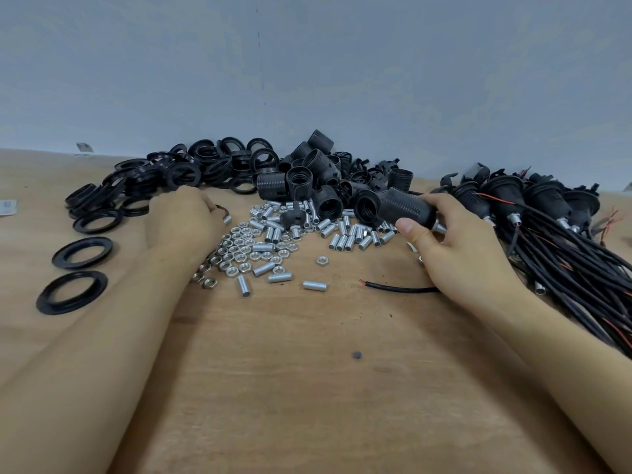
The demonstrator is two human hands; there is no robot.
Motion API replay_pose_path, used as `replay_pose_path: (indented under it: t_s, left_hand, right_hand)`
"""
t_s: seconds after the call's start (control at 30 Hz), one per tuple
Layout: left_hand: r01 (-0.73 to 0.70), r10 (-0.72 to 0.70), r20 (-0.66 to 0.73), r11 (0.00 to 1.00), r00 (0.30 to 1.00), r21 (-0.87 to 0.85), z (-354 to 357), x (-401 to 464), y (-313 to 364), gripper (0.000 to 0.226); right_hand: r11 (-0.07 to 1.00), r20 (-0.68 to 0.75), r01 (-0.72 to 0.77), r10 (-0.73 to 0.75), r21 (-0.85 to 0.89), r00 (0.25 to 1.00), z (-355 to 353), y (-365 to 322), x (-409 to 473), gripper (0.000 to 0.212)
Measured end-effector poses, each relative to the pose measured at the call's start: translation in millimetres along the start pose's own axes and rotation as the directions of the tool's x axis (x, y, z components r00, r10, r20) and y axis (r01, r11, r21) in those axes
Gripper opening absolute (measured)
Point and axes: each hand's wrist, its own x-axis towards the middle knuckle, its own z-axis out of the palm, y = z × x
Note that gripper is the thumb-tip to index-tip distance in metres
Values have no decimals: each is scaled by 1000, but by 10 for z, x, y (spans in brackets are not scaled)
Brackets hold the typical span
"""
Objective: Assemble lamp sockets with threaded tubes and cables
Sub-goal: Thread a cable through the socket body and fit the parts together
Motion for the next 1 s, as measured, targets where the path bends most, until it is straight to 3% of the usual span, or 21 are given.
replay_pose_path:
  t_s: [0.07,0.23,0.33,0.4,0.5,0.6,0.67,0.8,0.93,1.0]
  left_hand:
    - [-3,2,-32,999,999,-33,-22,-16,28,20]
    - [7,-18,-56,984,998,-179,-60,-79,123,70]
    - [-8,1,-22,951,1000,-310,-101,-132,166,83]
    - [-35,23,-37,933,999,-358,-98,-138,176,64]
    - [-160,120,-120,898,985,-410,-43,-148,244,14]
    - [-378,292,-241,742,926,-553,-62,-293,415,3]
    - [-434,391,-228,594,892,-677,-81,-452,566,9]
    - [-236,579,38,391,815,-889,-63,-756,753,7]
    - [-93,598,131,330,791,-940,-56,-766,771,10]
    - [-30,566,175,335,805,-942,-57,-723,743,32]
  right_hand:
    - [1000,3,3,-3,-1,1000,-5,4,0,35]
    - [1000,4,23,-22,-10,1000,-6,-12,-7,36]
    - [999,-3,32,-32,-3,999,-9,-13,-11,35]
    - [999,-1,35,-35,2,999,-6,-16,-12,34]
    - [999,4,49,-49,9,999,-12,-28,-15,33]
    - [993,30,110,-111,33,993,-26,-87,-43,33]
    - [985,54,169,-171,45,984,-21,-134,-62,32]
    - [968,82,240,-245,70,966,9,-181,-90,35]
    - [953,60,291,-296,86,953,-53,-186,-88,38]
    - [937,45,346,-348,58,936,-66,-203,-88,41]
